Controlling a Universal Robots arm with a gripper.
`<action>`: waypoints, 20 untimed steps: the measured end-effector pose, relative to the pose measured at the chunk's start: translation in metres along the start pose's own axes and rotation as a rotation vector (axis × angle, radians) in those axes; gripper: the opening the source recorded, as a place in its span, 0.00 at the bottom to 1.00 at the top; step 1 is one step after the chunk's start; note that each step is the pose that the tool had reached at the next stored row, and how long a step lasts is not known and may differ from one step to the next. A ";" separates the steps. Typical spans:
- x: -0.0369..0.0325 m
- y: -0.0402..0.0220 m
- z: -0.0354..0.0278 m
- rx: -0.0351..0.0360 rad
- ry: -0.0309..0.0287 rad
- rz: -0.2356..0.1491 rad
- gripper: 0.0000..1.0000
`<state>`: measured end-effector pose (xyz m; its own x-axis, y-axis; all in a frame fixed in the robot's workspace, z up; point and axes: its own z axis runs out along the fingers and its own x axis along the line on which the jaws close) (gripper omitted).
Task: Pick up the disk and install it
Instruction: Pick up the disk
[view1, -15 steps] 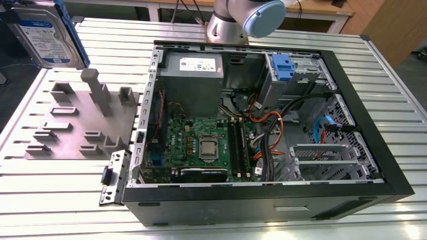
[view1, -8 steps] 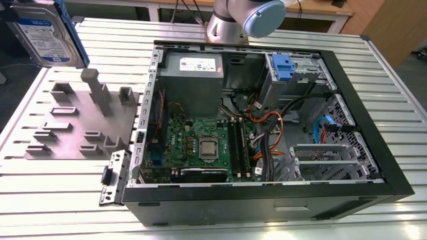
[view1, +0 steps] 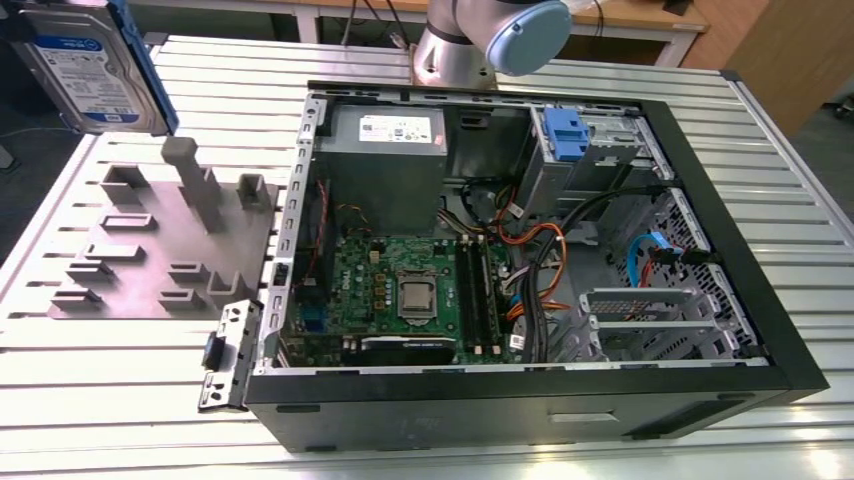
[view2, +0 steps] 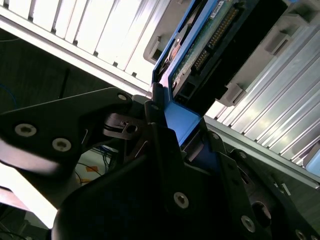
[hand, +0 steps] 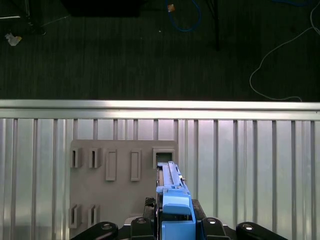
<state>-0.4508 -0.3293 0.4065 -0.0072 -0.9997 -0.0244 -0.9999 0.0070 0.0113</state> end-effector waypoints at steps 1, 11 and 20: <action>0.0000 0.0000 0.0000 0.0000 0.0000 0.000 0.36; 0.0000 0.0000 -0.0016 -0.0002 0.0001 0.000 0.36; -0.0003 0.0001 -0.0097 0.0000 0.0000 0.000 0.36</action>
<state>-0.4508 -0.3293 0.4162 -0.0073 -0.9997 -0.0245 -0.9999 0.0070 0.0113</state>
